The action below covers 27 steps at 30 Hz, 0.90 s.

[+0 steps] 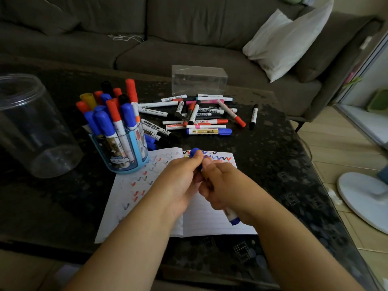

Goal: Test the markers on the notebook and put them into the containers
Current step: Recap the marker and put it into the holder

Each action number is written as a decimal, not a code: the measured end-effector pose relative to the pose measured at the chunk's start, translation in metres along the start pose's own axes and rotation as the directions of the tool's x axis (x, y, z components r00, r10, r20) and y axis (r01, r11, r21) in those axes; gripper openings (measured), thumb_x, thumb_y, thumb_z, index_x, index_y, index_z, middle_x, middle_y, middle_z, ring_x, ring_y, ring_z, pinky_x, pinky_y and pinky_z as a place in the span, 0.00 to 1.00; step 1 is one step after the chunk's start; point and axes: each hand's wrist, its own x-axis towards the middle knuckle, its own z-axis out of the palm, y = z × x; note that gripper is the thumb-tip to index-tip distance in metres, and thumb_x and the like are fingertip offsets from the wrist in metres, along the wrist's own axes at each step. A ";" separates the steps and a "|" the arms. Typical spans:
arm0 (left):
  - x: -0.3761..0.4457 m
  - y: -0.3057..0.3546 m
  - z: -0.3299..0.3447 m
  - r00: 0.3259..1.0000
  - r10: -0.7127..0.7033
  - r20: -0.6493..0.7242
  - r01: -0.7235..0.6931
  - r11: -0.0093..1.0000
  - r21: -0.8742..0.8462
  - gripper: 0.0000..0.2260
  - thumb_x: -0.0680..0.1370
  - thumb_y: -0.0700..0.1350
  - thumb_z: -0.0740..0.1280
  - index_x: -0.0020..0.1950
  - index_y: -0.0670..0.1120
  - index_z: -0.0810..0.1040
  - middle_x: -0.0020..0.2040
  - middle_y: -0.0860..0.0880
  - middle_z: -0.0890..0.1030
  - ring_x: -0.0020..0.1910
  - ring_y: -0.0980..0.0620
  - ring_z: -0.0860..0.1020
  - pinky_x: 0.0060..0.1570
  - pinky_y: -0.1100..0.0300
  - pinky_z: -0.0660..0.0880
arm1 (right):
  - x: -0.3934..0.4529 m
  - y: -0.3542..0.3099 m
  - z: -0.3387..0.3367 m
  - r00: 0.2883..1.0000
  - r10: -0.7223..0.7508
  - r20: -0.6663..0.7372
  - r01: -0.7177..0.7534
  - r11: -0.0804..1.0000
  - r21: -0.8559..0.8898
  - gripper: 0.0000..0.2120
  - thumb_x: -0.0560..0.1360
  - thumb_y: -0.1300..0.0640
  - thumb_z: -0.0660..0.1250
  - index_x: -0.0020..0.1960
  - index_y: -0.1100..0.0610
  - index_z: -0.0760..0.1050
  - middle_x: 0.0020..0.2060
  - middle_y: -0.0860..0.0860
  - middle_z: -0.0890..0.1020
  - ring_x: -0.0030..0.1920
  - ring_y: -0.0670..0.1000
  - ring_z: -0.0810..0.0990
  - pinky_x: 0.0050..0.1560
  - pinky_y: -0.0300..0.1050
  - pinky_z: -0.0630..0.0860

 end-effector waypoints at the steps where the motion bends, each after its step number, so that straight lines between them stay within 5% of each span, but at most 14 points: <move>1: -0.003 0.003 -0.003 0.996 0.016 0.085 -0.013 0.999 -0.036 0.15 0.79 0.50 0.59 0.48 0.41 0.79 0.41 0.46 0.82 0.33 0.53 0.76 0.37 0.60 0.72 | -0.002 -0.001 -0.004 0.995 0.040 0.090 -0.058 0.974 0.219 0.19 0.82 0.47 0.50 0.46 0.61 0.70 0.26 0.51 0.70 0.20 0.43 0.63 0.19 0.34 0.60; 3: -0.009 0.009 -0.008 0.966 0.033 0.258 0.012 0.985 -0.172 0.17 0.77 0.52 0.58 0.54 0.41 0.76 0.47 0.46 0.84 0.44 0.51 0.82 0.48 0.56 0.76 | -0.007 -0.002 -0.010 0.915 0.023 0.404 -0.303 0.702 0.645 0.19 0.81 0.48 0.56 0.43 0.63 0.72 0.25 0.52 0.69 0.18 0.42 0.62 0.16 0.32 0.59; 5: -0.016 0.012 -0.009 0.927 0.114 0.357 -0.013 0.961 -0.275 0.17 0.75 0.52 0.57 0.54 0.42 0.75 0.54 0.44 0.82 0.55 0.49 0.80 0.57 0.52 0.76 | -0.009 -0.002 -0.009 0.757 -0.146 0.637 -0.545 0.398 0.738 0.15 0.78 0.52 0.62 0.44 0.66 0.73 0.26 0.55 0.72 0.20 0.43 0.63 0.17 0.32 0.63; 8: -0.020 0.013 -0.008 0.943 0.173 0.283 -0.099 0.961 -0.257 0.12 0.76 0.51 0.58 0.44 0.43 0.72 0.50 0.42 0.84 0.49 0.50 0.83 0.49 0.56 0.80 | -0.012 -0.006 0.000 0.812 -0.088 0.577 -0.467 0.494 0.734 0.16 0.80 0.50 0.58 0.43 0.63 0.72 0.25 0.53 0.70 0.21 0.41 0.60 0.16 0.31 0.61; 11: -0.013 0.010 -0.008 0.984 0.139 0.113 -0.125 0.984 -0.124 0.14 0.80 0.50 0.56 0.44 0.41 0.72 0.46 0.42 0.84 0.34 0.53 0.83 0.36 0.61 0.79 | -0.013 -0.007 0.007 0.985 0.007 0.172 -0.062 0.946 0.319 0.19 0.82 0.48 0.50 0.42 0.59 0.69 0.26 0.51 0.69 0.20 0.42 0.62 0.19 0.34 0.60; 13: -0.009 0.005 -0.006 0.992 0.110 0.059 -0.107 0.993 -0.049 0.16 0.80 0.50 0.56 0.52 0.38 0.74 0.47 0.44 0.84 0.45 0.49 0.83 0.51 0.54 0.79 | -0.011 -0.007 0.008 0.998 -0.052 0.018 0.053 0.994 -0.096 0.18 0.82 0.47 0.50 0.43 0.56 0.71 0.29 0.51 0.72 0.22 0.43 0.67 0.24 0.38 0.65; 16: -0.002 -0.001 -0.001 0.991 0.101 -0.085 -0.104 0.994 -0.038 0.15 0.80 0.49 0.59 0.53 0.37 0.76 0.46 0.43 0.84 0.49 0.49 0.82 0.58 0.55 0.74 | -0.008 -0.004 0.007 0.956 -0.293 0.003 0.219 0.710 -0.669 0.14 0.83 0.53 0.50 0.55 0.57 0.72 0.43 0.55 0.77 0.41 0.52 0.78 0.41 0.45 0.73; 18: 0.002 -0.004 0.002 0.977 0.080 -0.198 -0.086 0.996 -0.021 0.14 0.79 0.49 0.61 0.50 0.39 0.78 0.43 0.42 0.84 0.45 0.50 0.82 0.55 0.57 0.75 | -0.003 -0.005 0.009 0.936 -0.350 0.043 0.206 0.445 -0.871 0.17 0.81 0.60 0.53 0.69 0.56 0.64 0.58 0.59 0.71 0.52 0.57 0.76 0.45 0.46 0.71; 20: 0.006 -0.008 0.002 0.956 0.067 -0.286 -0.054 0.997 0.056 0.14 0.78 0.52 0.63 0.46 0.42 0.79 0.38 0.45 0.82 0.44 0.48 0.80 0.59 0.51 0.74 | 0.003 -0.003 0.013 0.946 -0.324 0.028 0.140 0.330 -0.933 0.24 0.80 0.63 0.55 0.74 0.53 0.57 0.63 0.58 0.67 0.55 0.56 0.74 0.45 0.44 0.70; 22: 0.008 -0.009 -0.001 0.947 0.064 -0.315 -0.031 0.994 0.107 0.15 0.77 0.55 0.64 0.44 0.43 0.79 0.39 0.45 0.82 0.49 0.46 0.80 0.62 0.49 0.72 | 0.004 -0.002 0.014 0.958 -0.285 -0.027 0.104 0.435 -0.894 0.19 0.81 0.61 0.54 0.71 0.53 0.62 0.59 0.57 0.71 0.52 0.55 0.75 0.46 0.44 0.72; 23: 0.007 -0.008 -0.002 0.960 0.059 -0.275 -0.032 0.994 0.101 0.16 0.77 0.55 0.63 0.46 0.43 0.80 0.42 0.44 0.84 0.50 0.47 0.81 0.60 0.44 0.73 | 0.003 -0.002 0.012 0.970 -0.230 -0.079 0.089 0.635 -0.768 0.14 0.82 0.57 0.54 0.66 0.54 0.67 0.53 0.56 0.75 0.47 0.54 0.77 0.44 0.44 0.74; 24: 0.005 -0.007 -0.003 0.981 0.045 -0.188 -0.034 0.997 0.065 0.17 0.78 0.55 0.61 0.49 0.41 0.79 0.45 0.44 0.84 0.48 0.49 0.81 0.59 0.57 0.71 | 0.001 -0.001 0.009 0.984 -0.157 -0.087 0.086 0.839 -0.538 0.12 0.82 0.53 0.53 0.58 0.57 0.72 0.44 0.55 0.77 0.38 0.51 0.76 0.37 0.42 0.76; 25: 0.002 -0.004 -0.003 0.998 0.018 -0.067 -0.019 1.000 -0.012 0.19 0.79 0.55 0.58 0.53 0.40 0.78 0.48 0.45 0.84 0.44 0.52 0.82 0.49 0.60 0.71 | -0.002 -0.001 0.008 0.998 -0.048 -0.042 0.039 0.981 -0.189 0.15 0.83 0.50 0.52 0.51 0.59 0.72 0.35 0.54 0.75 0.29 0.48 0.72 0.27 0.40 0.72; 27: -0.008 0.002 -0.004 0.989 -0.020 0.147 0.041 0.989 -0.145 0.20 0.81 0.54 0.53 0.55 0.41 0.76 0.52 0.46 0.83 0.41 0.54 0.82 0.47 0.63 0.75 | -0.008 -0.003 0.003 0.985 0.050 0.167 -0.118 0.895 0.430 0.18 0.82 0.49 0.52 0.43 0.61 0.70 0.25 0.52 0.69 0.20 0.43 0.62 0.17 0.34 0.59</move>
